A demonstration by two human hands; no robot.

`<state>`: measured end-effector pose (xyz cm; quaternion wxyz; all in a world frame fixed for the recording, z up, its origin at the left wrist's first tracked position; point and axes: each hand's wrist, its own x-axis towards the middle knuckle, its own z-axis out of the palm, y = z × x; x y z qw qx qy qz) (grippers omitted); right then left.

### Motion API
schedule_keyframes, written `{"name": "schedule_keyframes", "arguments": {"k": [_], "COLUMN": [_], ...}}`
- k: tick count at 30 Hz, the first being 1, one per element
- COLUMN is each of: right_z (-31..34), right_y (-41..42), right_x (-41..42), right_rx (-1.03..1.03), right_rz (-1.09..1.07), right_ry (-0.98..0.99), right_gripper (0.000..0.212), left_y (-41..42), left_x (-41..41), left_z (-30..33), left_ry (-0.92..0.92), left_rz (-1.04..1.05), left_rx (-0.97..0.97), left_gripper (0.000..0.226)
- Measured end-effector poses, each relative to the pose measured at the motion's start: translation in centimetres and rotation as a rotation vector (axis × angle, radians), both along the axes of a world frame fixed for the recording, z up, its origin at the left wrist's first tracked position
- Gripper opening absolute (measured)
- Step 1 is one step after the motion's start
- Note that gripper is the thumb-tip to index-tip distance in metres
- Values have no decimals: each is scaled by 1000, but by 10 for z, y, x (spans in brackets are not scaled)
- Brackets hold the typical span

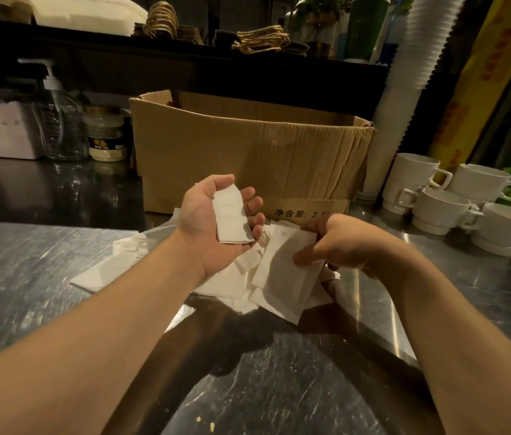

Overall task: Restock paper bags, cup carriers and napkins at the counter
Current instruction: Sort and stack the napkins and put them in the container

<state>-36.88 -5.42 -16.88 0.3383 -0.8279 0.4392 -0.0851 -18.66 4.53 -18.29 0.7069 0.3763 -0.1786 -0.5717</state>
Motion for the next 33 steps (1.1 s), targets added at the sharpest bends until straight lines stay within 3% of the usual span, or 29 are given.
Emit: {"name": "schedule_keyframes", "arguments": {"k": [5, 9, 14, 20, 26, 33], "right_z": [3, 8, 10, 3, -2, -4], "right_y": [1, 5, 9, 8, 11, 11], "right_x": [-3, -13, -12, -3, 3, 5], "right_rx": [28, 201, 271, 139, 45, -97], "right_rz": [65, 247, 306, 251, 182, 84], "right_ry": [-144, -442, -784, -801, -760, -879], "right_gripper": [21, 41, 34, 35, 33, 10], "left_y": [1, 5, 10, 10, 10, 10], "left_x": [-1, -3, -12, -17, -17, -18], "left_z": [2, 4, 7, -2, -2, -2], "left_ry": [-8, -40, -228, -240, -291, -241], "left_rz": [10, -13, -280, -504, -605, -519], "left_rx": [5, -1, 60, 70, 72, 79], "left_gripper": [37, 33, 38, 69, 84, 76]}}
